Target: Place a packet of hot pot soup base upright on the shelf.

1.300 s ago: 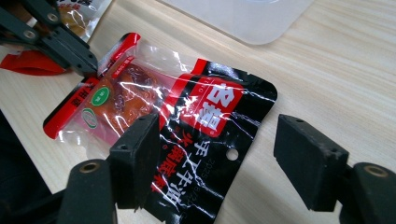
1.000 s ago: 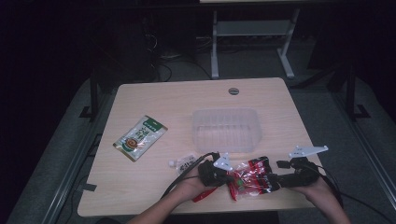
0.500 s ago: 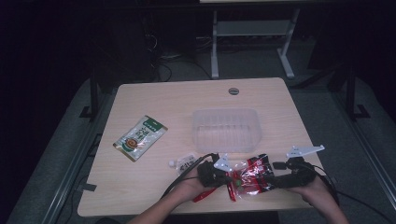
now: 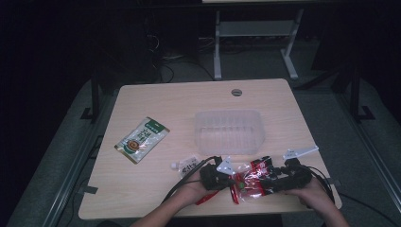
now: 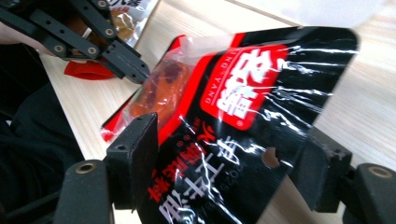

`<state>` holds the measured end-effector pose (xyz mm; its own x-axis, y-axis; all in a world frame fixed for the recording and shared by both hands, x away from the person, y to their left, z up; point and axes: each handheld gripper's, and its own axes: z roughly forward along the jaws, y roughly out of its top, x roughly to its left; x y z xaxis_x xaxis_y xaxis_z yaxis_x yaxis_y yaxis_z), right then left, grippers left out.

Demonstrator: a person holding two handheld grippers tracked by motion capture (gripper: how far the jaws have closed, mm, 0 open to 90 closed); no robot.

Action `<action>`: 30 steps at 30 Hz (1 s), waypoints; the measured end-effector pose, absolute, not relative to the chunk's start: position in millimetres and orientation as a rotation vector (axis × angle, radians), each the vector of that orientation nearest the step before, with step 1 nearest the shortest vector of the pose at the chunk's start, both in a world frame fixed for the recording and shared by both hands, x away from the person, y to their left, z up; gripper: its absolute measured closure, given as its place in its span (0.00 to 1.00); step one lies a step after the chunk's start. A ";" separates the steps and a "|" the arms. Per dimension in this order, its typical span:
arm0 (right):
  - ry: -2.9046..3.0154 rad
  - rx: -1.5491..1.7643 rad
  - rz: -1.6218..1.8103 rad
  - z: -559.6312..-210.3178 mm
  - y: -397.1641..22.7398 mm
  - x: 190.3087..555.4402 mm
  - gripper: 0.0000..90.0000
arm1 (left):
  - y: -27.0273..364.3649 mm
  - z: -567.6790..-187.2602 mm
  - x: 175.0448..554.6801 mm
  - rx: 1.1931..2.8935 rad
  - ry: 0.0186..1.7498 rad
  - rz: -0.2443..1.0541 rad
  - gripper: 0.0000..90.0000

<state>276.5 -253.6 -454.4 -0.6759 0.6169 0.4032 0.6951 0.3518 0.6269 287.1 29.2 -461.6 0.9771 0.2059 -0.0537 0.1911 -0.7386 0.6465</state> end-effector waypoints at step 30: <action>-2.551 -1.008 -1.338 -440.9 -247.5 273.2 0.95 | 30.2 -462.1 288.5 2.413 0.285 0.023 1.00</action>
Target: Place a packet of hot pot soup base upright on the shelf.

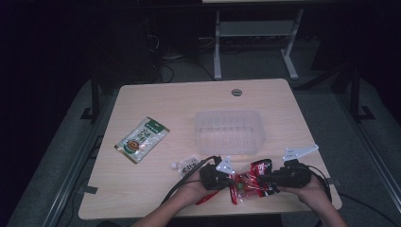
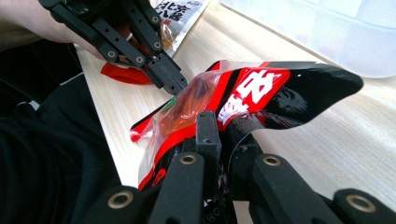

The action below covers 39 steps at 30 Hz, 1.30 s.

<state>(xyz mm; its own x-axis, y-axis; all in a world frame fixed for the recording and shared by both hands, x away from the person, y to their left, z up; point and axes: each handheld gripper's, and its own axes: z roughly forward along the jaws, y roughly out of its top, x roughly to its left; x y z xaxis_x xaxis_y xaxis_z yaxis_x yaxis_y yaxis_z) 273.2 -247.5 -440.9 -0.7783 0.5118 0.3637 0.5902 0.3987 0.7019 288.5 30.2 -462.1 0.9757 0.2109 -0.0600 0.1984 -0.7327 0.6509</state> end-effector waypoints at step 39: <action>-2.457 -0.852 -1.626 -403.6 -248.1 270.1 1.00 | 142.9 -427.7 285.8 2.335 0.481 0.015 0.40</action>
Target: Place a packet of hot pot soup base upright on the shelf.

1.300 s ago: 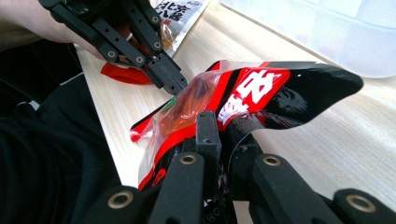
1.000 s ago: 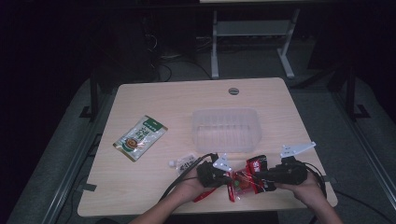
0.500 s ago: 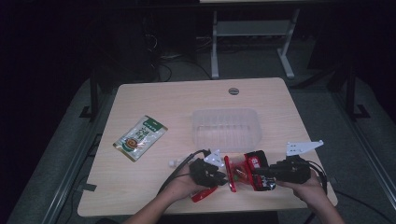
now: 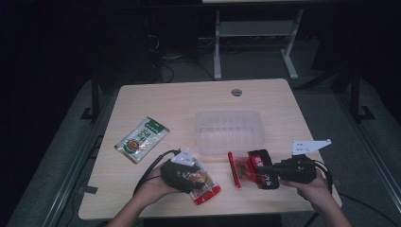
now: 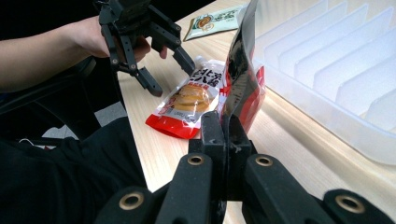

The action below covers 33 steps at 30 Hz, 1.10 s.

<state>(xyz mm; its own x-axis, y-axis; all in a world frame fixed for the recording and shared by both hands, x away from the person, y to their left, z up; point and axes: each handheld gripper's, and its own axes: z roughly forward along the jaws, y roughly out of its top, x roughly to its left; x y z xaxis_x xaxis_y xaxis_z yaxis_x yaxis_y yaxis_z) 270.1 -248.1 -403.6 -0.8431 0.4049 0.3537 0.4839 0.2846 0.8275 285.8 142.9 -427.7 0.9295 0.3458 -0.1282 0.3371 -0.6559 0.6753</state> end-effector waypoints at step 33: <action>-2.490 -0.860 -1.745 -357.4 -242.9 298.9 1.00 | 231.2 -439.3 276.0 2.294 0.705 0.114 0.27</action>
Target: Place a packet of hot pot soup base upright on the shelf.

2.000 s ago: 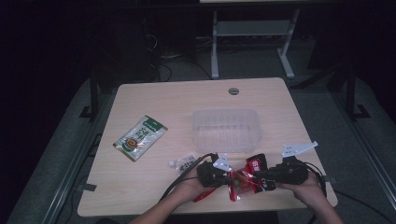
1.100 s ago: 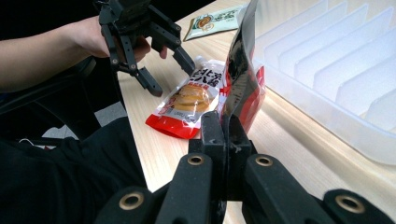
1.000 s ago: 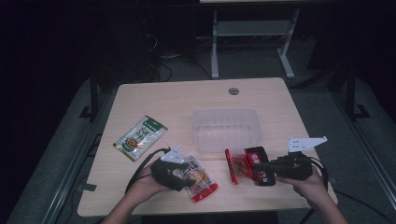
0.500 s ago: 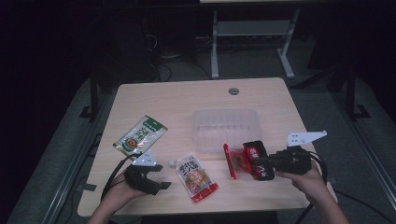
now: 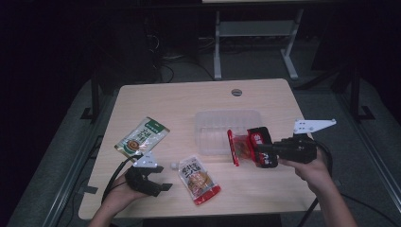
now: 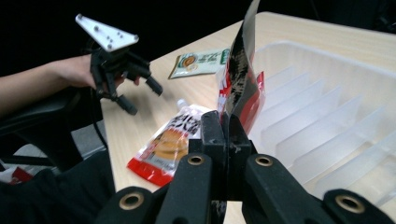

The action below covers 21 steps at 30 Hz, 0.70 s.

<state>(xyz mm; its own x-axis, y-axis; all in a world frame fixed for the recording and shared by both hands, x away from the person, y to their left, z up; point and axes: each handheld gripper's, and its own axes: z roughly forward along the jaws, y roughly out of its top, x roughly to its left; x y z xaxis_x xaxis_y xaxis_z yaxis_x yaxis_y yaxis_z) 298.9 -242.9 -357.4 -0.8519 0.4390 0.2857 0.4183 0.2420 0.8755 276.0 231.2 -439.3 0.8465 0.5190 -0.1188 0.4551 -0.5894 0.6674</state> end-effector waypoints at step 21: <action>2.299 0.933 1.701 -339.7 -257.2 344.9 1.00 | 233.1 -440.8 278.0 2.284 0.727 0.101 0.27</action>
<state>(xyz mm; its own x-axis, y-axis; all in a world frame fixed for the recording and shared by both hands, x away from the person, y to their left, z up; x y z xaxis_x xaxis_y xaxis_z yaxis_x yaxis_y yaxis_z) 344.9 -257.2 -339.7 -0.7994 0.5474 0.2475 0.3968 0.1717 0.9017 278.0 233.1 -440.8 0.8374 0.5295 -0.1352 0.4726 -0.5773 0.6659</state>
